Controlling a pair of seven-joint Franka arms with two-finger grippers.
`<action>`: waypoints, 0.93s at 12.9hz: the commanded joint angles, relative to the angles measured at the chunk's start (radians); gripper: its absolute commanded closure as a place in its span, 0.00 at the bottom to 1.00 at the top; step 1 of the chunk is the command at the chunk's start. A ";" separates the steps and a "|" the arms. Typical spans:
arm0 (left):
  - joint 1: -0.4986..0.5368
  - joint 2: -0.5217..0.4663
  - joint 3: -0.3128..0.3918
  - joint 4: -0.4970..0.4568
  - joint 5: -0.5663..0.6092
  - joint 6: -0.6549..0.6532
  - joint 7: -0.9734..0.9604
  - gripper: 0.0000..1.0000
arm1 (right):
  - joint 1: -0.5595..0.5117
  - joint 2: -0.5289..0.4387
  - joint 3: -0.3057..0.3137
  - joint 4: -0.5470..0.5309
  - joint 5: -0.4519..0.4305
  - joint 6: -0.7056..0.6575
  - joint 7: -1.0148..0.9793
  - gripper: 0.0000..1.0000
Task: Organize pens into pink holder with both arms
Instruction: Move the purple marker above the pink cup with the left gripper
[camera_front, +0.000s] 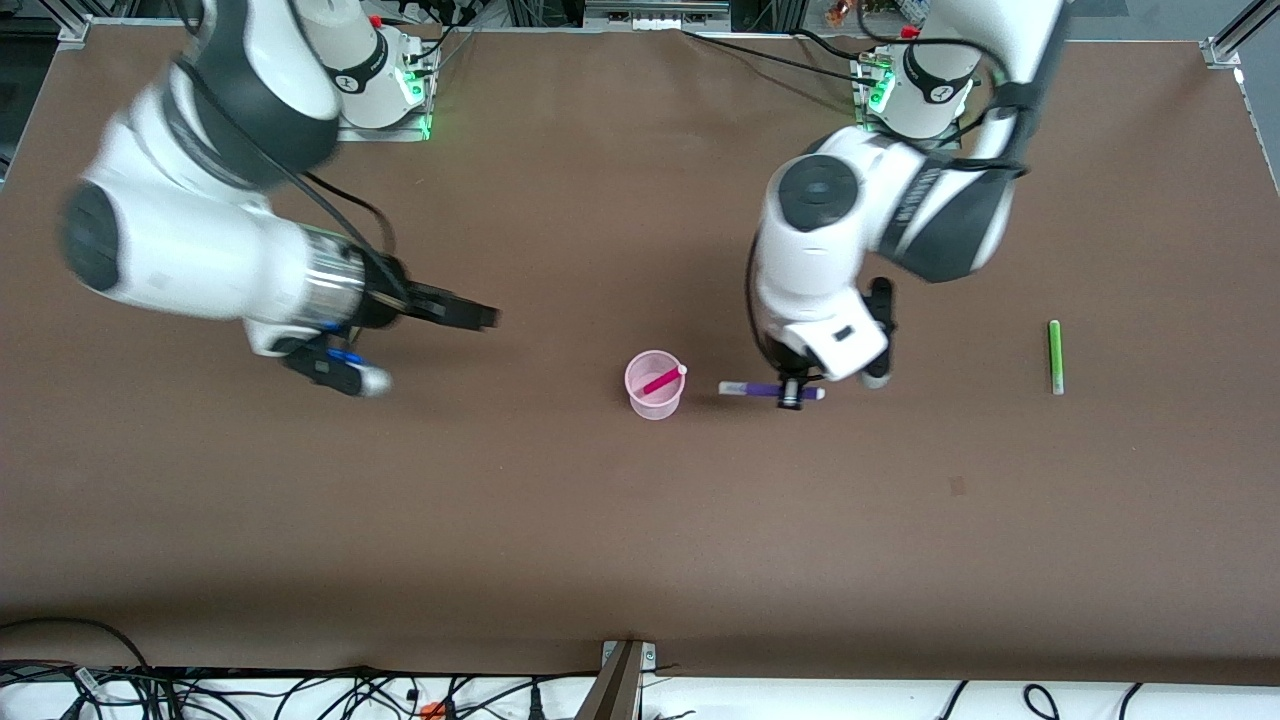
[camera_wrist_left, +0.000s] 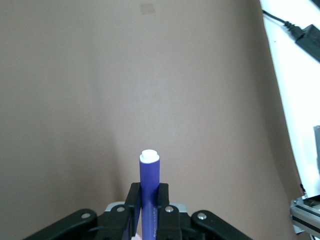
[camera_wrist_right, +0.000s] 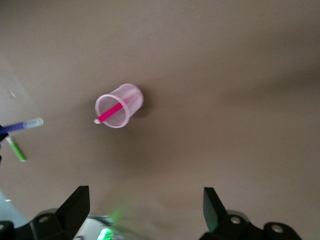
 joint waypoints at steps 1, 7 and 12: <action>-0.092 0.107 0.023 0.134 0.135 -0.016 -0.124 1.00 | 0.009 -0.155 -0.038 -0.146 -0.142 -0.014 -0.162 0.00; -0.249 0.173 0.024 0.125 0.370 -0.026 -0.235 1.00 | 0.009 -0.362 -0.055 -0.306 -0.386 -0.012 -0.350 0.00; -0.286 0.193 0.024 0.122 0.404 -0.074 -0.241 1.00 | -0.043 -0.397 -0.046 -0.308 -0.444 -0.043 -0.443 0.00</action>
